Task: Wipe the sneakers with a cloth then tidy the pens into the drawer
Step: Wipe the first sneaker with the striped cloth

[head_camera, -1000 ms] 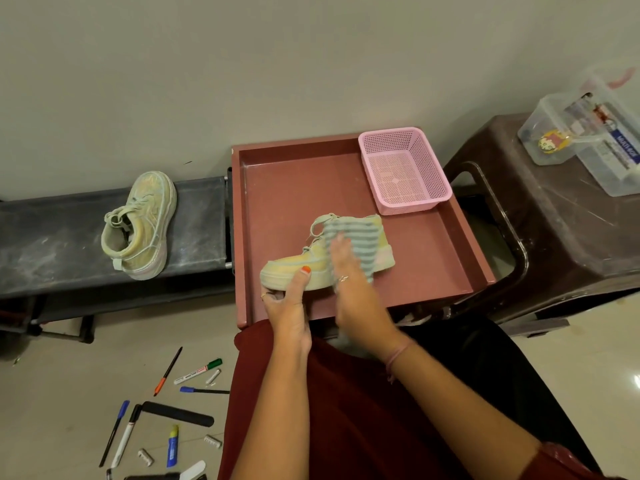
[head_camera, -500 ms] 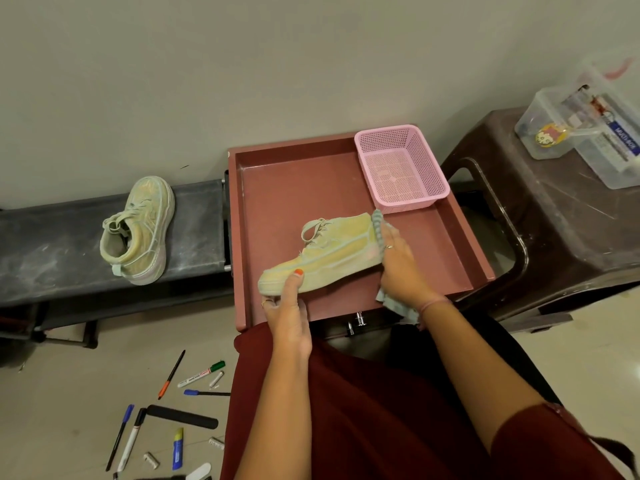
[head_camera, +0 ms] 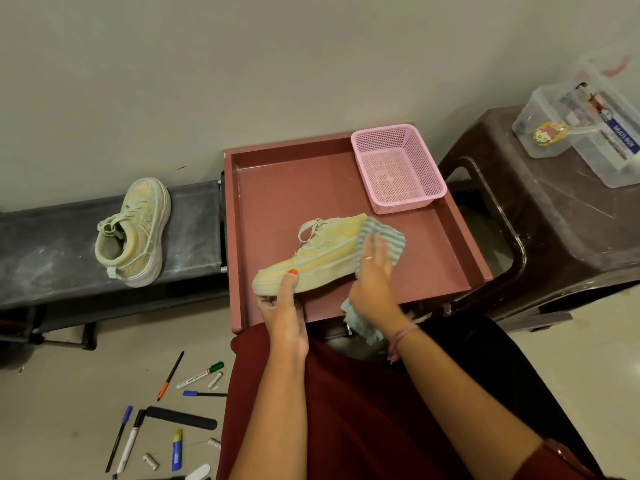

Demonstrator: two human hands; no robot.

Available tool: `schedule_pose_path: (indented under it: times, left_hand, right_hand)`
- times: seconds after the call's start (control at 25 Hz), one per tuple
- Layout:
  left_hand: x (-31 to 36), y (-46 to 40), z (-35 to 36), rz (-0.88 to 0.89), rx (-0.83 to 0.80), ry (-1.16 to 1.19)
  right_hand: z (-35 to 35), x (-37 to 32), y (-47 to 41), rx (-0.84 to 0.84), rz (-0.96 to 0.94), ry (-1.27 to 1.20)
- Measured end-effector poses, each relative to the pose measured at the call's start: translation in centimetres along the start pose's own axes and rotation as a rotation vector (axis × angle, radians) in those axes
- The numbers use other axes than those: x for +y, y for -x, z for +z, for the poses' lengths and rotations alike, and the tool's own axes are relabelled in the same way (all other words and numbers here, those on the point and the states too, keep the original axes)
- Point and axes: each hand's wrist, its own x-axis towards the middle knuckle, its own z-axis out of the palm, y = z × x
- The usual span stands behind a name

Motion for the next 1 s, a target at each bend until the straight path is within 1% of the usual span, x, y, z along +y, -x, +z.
schedule_pose_path:
  times: [0.08, 0.12, 0.2, 0.28, 0.36, 0.44, 0.52, 0.64, 0.72, 0.8, 0.88, 1.0]
  left_hand:
    - [-0.2, 0.0, -0.1, -0.018, -0.005, -0.012]
    - [-0.2, 0.1, -0.3, -0.037, -0.013, -0.026]
    - [-0.1, 0.4, -0.4, -0.073, -0.012, -0.056]
    - [0.2, 0.5, -0.3, -0.077, 0.005, -0.054]
    - [0.3, 0.6, 0.1, -0.057, 0.006, -0.040]
    - [0.2, 0.7, 0.3, -0.077, 0.016, -0.009]
    - [0.4, 0.7, 0.3, -0.115, 0.037, 0.009]
    - [0.4, 0.8, 0.4, -0.147, 0.042, 0.013]
    - [0.3, 0.8, 0.4, -0.138, 0.034, 0.013]
    - [0.1, 0.5, 0.3, -0.138, 0.050, 0.021]
    - [0.1, 0.2, 0.3, -0.154, 0.054, 0.025]
    - [0.0, 0.4, 0.3, -0.163, 0.063, 0.039]
  right_hand:
    - [2.4, -1.8, 3.0, 0.018, -0.242, 0.053]
    - [3.6, -2.4, 4.0, 0.055, -0.346, 0.122]
    - [5.3, -2.6, 4.7, 0.192, -0.475, 0.289]
    - [4.9, -2.0, 3.7, 0.226, -0.561, 0.410]
    - [3.3, -0.5, 1.5, 0.242, -0.541, 0.533]
    - [1.7, 0.5, -1.0, 0.245, -0.446, 0.585]
    - [0.8, 0.9, -2.8, 0.198, -0.402, 0.578]
    - [-0.2, 1.8, -4.2, 0.130, -0.411, 0.560]
    - [-1.4, 2.8, -4.8, 0.099, -0.373, 0.442]
    - [-2.7, 3.2, -5.2, 0.095, -0.319, 0.239]
    - [-3.6, 3.5, -6.1, 0.011, -0.272, 0.100]
    - [-4.4, 4.3, -8.0, -0.164, -0.204, 0.114]
